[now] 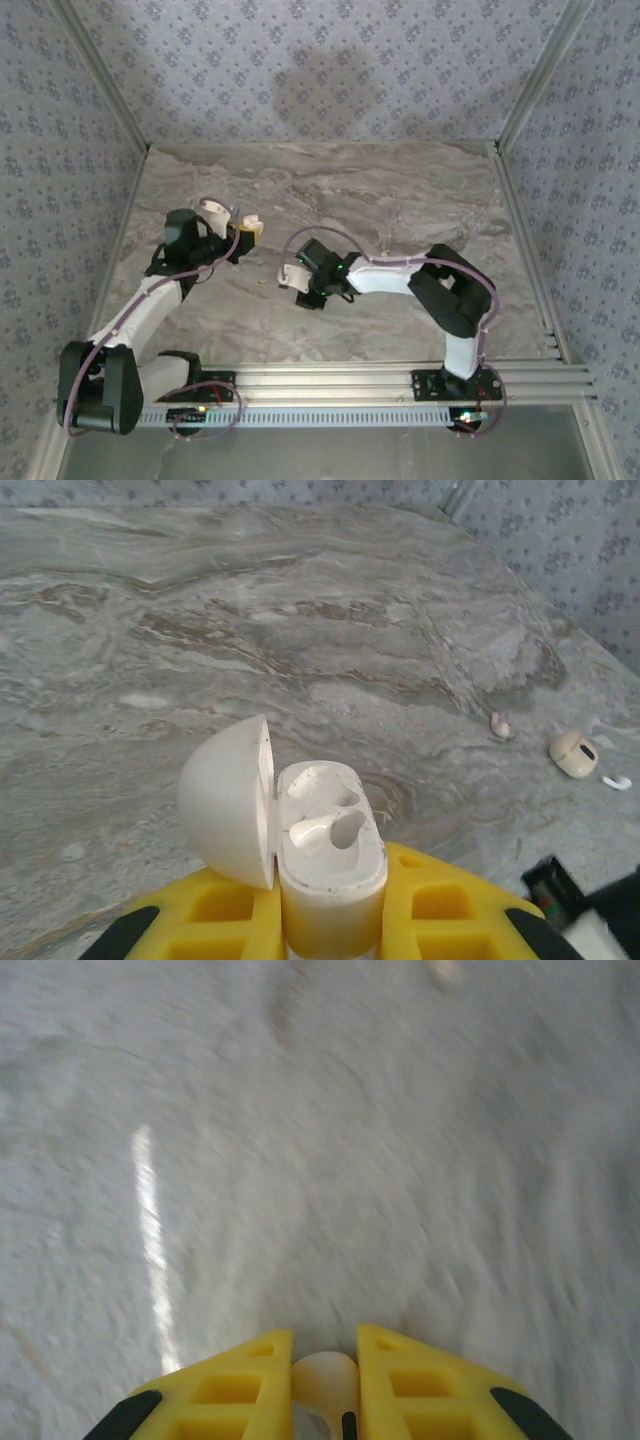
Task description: Insert wireless bluetooth earbuds into charging case
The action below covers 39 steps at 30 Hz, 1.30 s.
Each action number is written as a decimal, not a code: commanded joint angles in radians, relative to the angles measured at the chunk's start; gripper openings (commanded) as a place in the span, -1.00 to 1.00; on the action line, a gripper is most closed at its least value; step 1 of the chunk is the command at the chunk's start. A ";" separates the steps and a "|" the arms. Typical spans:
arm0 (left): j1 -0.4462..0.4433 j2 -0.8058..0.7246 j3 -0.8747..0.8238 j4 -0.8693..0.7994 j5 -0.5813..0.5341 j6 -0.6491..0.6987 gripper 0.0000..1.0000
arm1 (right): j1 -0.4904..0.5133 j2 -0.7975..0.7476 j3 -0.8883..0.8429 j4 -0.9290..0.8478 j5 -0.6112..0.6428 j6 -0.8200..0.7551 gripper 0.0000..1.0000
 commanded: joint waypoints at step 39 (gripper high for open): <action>-0.161 0.077 0.089 -0.019 0.011 0.065 -0.62 | -0.215 -0.279 0.096 -0.809 0.094 1.000 -0.02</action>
